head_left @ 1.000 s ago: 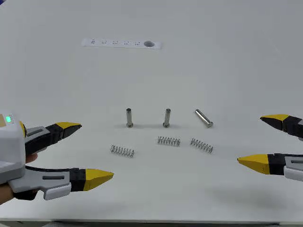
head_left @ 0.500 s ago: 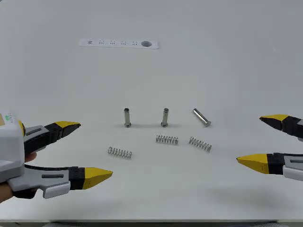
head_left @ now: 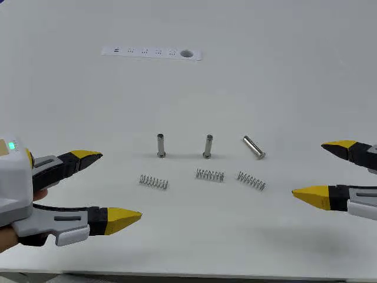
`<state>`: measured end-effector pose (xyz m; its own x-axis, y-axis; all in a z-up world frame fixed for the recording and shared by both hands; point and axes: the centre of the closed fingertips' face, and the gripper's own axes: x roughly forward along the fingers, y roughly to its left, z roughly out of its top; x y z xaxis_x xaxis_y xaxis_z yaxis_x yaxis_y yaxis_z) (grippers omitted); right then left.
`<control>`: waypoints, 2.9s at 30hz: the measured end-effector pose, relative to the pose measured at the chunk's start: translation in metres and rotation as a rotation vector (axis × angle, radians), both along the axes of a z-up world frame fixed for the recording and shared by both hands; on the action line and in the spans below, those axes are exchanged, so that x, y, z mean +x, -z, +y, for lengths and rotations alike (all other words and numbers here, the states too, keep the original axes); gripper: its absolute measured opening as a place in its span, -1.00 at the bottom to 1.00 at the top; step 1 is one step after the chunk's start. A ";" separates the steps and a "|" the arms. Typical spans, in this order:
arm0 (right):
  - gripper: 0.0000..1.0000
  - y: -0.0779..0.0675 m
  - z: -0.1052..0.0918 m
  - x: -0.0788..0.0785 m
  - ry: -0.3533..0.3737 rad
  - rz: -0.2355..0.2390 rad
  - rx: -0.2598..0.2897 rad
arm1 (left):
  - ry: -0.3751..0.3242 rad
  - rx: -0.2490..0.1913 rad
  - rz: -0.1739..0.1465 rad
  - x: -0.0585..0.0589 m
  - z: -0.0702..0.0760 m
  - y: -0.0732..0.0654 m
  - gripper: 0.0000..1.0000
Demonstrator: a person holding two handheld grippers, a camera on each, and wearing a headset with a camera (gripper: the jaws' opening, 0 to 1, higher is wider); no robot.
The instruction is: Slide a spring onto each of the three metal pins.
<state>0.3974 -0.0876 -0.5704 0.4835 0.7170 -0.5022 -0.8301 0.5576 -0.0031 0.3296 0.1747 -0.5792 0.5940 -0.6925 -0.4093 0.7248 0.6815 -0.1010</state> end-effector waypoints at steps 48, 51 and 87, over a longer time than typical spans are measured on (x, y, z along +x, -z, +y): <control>-0.42 0.059 0.060 0.094 0.041 0.165 -0.303 | -0.017 -0.022 0.010 -0.009 -0.007 0.004 0.63; -0.47 0.064 0.060 0.096 0.052 0.182 -0.324 | -0.017 -0.022 0.011 -0.009 -0.007 0.005 0.62; -0.77 0.092 0.060 0.108 0.146 0.325 -0.410 | -0.026 -0.032 0.023 -0.009 -0.005 0.009 0.59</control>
<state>0.5057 -0.0275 -0.6621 0.3369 0.3675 -0.8669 -0.7385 0.6743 -0.0012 0.3203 0.1699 -0.5881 0.6026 -0.6900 -0.4009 0.7044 0.6960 -0.1392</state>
